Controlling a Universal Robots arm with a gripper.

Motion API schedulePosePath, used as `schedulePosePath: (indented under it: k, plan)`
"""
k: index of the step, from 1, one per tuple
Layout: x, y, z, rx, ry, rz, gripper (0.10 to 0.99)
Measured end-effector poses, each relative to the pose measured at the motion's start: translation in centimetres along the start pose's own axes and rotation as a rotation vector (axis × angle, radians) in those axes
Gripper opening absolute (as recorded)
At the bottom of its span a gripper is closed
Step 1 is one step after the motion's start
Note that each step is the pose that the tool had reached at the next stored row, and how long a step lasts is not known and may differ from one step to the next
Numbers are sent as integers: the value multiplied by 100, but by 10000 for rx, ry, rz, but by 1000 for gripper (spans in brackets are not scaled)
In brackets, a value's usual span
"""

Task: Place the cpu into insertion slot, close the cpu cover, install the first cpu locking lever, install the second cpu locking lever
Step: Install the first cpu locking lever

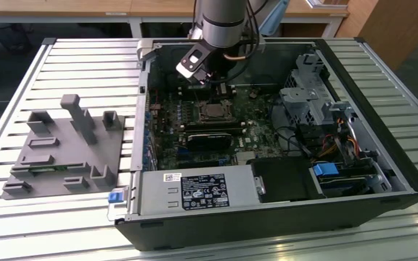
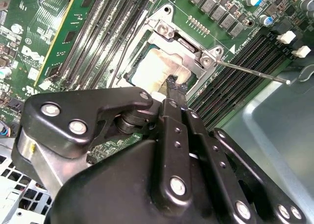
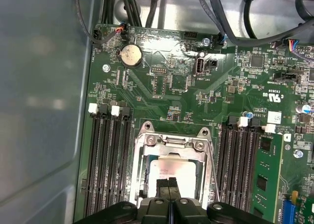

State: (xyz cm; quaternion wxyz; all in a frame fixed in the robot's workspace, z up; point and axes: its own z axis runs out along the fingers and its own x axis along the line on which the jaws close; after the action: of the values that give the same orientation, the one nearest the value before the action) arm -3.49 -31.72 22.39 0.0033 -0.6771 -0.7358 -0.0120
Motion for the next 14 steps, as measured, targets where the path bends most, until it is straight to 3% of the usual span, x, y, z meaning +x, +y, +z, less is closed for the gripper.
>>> schedulePosePath:
  k: [14]
  plan:
    - [2,1,-78,0,0,0,106]
